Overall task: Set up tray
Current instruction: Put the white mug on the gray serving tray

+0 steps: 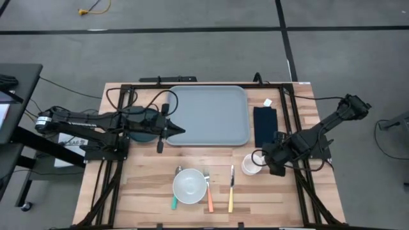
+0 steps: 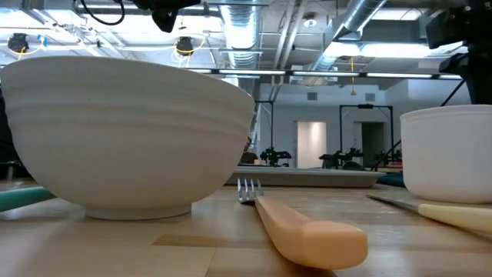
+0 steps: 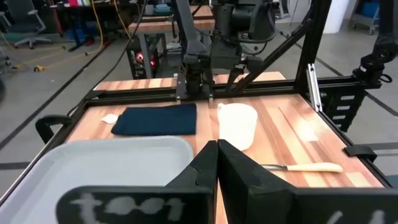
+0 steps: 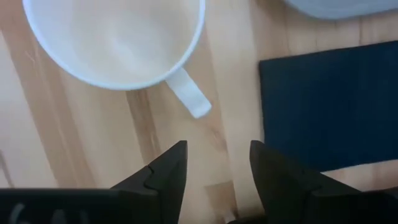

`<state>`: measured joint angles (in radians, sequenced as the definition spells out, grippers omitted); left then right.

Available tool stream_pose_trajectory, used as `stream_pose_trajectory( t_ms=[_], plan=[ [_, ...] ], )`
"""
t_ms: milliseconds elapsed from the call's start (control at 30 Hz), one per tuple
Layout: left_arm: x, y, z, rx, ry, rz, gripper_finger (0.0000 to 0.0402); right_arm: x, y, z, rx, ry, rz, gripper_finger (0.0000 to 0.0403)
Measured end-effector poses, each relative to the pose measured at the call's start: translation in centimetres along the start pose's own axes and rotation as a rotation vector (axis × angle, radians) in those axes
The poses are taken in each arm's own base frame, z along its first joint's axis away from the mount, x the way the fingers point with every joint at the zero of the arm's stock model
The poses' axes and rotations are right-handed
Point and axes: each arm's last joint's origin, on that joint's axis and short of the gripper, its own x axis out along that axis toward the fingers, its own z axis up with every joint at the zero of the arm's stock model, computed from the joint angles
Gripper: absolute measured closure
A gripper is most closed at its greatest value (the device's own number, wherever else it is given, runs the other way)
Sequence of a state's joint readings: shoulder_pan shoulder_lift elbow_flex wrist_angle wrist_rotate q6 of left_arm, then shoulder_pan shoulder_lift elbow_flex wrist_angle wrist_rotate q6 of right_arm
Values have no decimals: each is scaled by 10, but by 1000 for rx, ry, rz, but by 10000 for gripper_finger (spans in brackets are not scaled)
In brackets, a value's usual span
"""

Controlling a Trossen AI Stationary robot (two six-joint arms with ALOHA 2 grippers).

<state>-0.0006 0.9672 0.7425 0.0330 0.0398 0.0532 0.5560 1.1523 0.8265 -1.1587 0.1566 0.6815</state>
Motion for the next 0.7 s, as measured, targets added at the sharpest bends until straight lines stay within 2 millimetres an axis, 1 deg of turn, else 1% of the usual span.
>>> stream_pose_trajectory(
  t_ms=[100, 200, 467, 700],
  plan=[
    [0, 0, 0, 0, 0, 0, 401, 0, 3, 4, 7, -39, 28, 228],
    [0, 0, 0, 0, 0, 0, 401, 0, 3, 5, 4, -64, 20, 220],
    [0, 0, 0, 0, -2, 1, 401, 0, 2, 5, -43, -58, 9, 193],
    [0, 0, 0, 0, -2, 1, 401, 0, 2, 5, -73, -57, 10, 188]
  ],
)
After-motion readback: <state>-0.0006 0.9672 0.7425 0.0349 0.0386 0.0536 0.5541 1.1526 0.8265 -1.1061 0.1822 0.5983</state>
